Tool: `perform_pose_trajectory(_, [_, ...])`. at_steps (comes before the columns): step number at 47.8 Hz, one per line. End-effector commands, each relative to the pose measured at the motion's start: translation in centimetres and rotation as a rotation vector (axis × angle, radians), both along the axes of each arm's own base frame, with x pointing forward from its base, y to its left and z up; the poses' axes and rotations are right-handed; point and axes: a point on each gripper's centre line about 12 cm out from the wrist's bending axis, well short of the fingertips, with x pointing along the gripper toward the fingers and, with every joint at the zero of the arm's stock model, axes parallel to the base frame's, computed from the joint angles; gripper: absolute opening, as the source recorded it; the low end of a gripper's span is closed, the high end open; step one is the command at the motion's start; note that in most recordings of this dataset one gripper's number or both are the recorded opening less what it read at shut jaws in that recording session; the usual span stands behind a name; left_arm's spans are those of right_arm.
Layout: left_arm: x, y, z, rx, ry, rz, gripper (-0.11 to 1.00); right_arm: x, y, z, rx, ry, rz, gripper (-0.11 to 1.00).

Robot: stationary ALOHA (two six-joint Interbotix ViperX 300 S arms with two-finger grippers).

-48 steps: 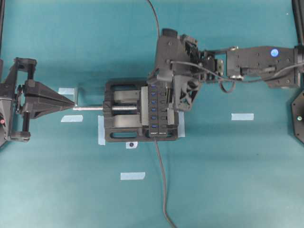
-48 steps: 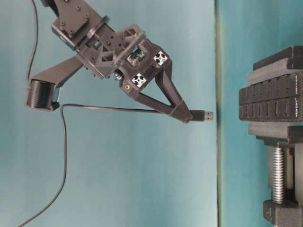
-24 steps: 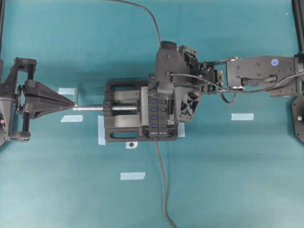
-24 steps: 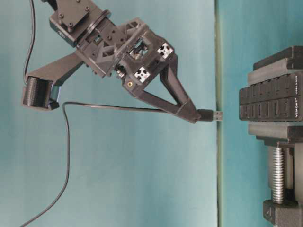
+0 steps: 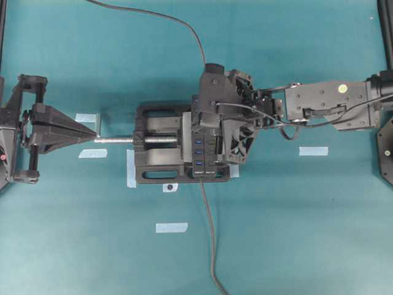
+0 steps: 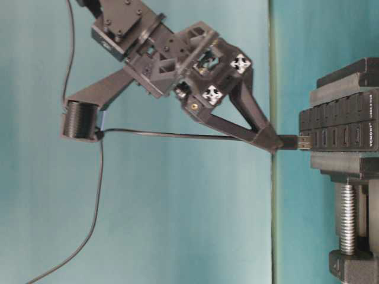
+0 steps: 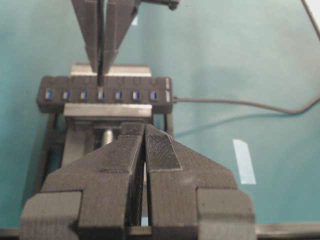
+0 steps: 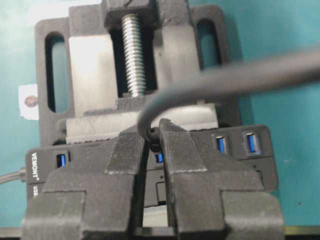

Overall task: Insert the USB into the center port of the fixed hub
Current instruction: 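Carry the plug with the right gripper to the hub's center port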

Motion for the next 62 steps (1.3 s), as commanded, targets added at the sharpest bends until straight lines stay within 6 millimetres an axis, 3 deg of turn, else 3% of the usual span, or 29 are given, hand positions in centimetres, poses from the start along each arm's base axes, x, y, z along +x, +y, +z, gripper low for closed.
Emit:
perform_pose_trajectory(1, [0.2, 0.0, 0.4, -0.002, -0.012, -0.001, 0.0, 0.2, 0.3, 0.8, 0.01, -0.029, -0.003, 0.1])
perform_pose_trajectory(62, [0.1, 0.0, 0.2, -0.005, -0.009, 0.0, 0.0, -0.1, -0.2, -0.9, -0.025, 0.082, 0.0, 0.1])
